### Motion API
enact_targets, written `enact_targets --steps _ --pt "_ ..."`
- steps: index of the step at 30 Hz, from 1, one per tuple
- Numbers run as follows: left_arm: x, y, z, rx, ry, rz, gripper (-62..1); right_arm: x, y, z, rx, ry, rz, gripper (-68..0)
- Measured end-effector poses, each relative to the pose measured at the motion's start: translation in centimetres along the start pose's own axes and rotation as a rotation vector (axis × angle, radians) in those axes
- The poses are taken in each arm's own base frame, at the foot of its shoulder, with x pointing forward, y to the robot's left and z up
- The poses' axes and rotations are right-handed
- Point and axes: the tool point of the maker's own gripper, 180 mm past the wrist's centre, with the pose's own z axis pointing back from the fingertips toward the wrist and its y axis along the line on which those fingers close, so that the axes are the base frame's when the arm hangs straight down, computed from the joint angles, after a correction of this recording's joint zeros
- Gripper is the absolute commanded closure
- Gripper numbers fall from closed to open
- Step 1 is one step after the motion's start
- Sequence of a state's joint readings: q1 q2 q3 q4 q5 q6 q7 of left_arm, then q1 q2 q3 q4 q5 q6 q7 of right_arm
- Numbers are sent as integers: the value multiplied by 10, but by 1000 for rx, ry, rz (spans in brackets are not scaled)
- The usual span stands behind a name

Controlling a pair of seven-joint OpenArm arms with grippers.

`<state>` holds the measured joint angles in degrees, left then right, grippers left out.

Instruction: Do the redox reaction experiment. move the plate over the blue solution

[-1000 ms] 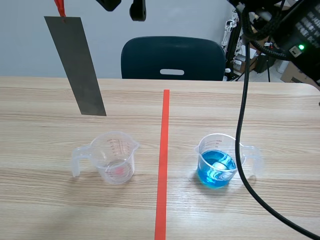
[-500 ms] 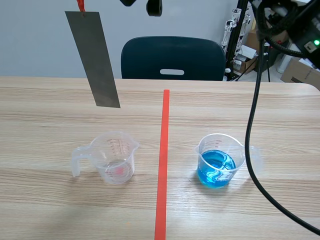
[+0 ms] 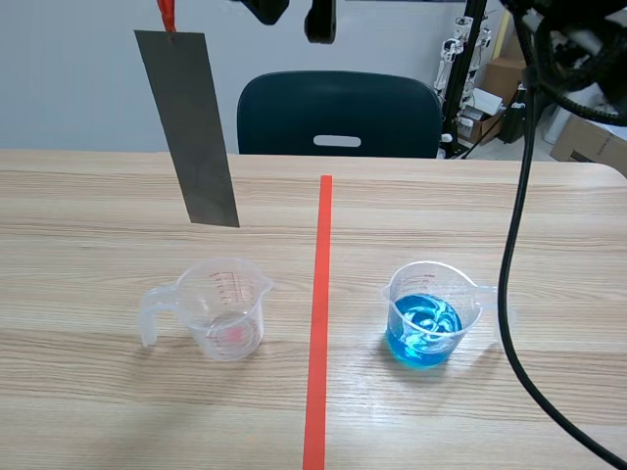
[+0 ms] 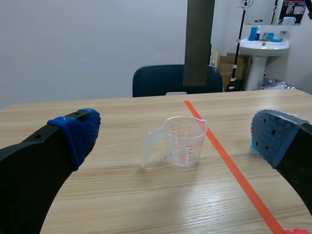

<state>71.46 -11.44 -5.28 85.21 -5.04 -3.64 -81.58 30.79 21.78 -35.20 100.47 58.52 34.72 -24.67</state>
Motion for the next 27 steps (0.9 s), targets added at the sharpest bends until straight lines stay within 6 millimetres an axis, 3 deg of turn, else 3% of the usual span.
enact_targets --steps 4,9,16,22,27 --pt "0 1 -4 -4 -20 -4 -623 -7 -3 9 -17 17 -1 -4" --pt "-4 0 -9 -15 -21 -10 -623 -1 -10 25 -61 12 25 -4" --pt "-15 -11 -18 -123 -3 -35 -623 -3 -8 46 -90 34 47 -4" --pt "-38 -5 -33 -176 75 -69 -623 -3 -6 66 -127 47 67 -4" --pt "-43 -3 -46 -200 63 -65 -623 -8 -1 82 -121 86 94 -4"
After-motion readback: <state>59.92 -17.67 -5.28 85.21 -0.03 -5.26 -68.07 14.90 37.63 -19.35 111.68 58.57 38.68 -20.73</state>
